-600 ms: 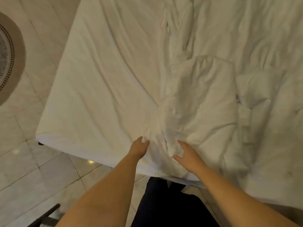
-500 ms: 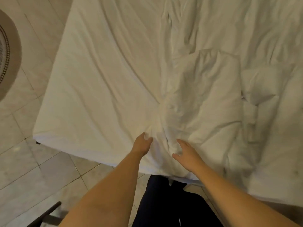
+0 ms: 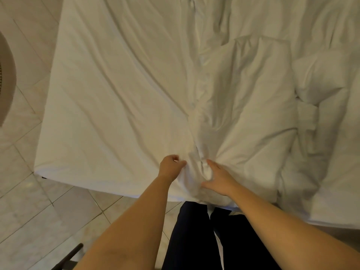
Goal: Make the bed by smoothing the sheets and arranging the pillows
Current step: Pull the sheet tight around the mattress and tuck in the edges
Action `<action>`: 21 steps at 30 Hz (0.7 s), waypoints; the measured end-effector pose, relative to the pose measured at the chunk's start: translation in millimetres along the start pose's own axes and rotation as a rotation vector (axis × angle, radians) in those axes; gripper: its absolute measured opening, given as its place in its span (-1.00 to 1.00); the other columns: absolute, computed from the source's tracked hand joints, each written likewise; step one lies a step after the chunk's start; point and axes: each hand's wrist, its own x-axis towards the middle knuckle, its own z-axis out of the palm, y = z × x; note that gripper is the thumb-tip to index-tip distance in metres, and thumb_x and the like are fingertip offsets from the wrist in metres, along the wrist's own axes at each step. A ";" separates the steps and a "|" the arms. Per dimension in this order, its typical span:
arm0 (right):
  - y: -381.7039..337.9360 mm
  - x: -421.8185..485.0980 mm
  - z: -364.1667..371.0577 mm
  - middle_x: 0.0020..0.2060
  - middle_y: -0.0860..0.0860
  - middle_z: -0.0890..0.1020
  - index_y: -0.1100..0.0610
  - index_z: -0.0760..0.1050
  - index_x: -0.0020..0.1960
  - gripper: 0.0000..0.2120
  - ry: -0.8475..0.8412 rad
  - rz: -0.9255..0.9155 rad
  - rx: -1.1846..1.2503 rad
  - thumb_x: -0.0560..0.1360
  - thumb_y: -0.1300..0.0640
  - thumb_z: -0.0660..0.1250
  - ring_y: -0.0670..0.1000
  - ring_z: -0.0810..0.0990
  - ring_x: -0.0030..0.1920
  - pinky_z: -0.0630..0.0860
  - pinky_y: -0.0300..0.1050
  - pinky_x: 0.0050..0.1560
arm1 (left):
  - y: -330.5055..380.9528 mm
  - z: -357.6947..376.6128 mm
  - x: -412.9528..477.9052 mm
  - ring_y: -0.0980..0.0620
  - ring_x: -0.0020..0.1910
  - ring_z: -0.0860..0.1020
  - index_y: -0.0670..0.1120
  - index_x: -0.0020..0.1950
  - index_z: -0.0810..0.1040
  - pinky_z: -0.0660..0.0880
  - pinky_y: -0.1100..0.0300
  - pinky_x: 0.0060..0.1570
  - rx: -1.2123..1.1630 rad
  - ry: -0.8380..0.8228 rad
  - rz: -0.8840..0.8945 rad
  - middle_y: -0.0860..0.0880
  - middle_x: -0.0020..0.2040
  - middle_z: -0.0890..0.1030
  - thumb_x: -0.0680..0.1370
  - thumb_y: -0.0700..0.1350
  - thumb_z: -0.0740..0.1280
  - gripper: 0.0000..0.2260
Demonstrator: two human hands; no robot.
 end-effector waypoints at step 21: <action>-22.3 -162.1 -34.7 -0.03 -0.17 0.66 -0.08 0.57 0.14 -0.87 0.308 -0.212 0.390 0.60 0.03 0.34 -0.14 0.61 0.02 0.52 -0.21 0.01 | 103.9 -12.9 -178.9 -0.12 0.13 0.70 -0.11 0.28 0.61 0.59 -0.14 0.21 -0.682 -0.308 0.000 -0.09 0.16 0.72 0.32 0.40 0.54 -0.25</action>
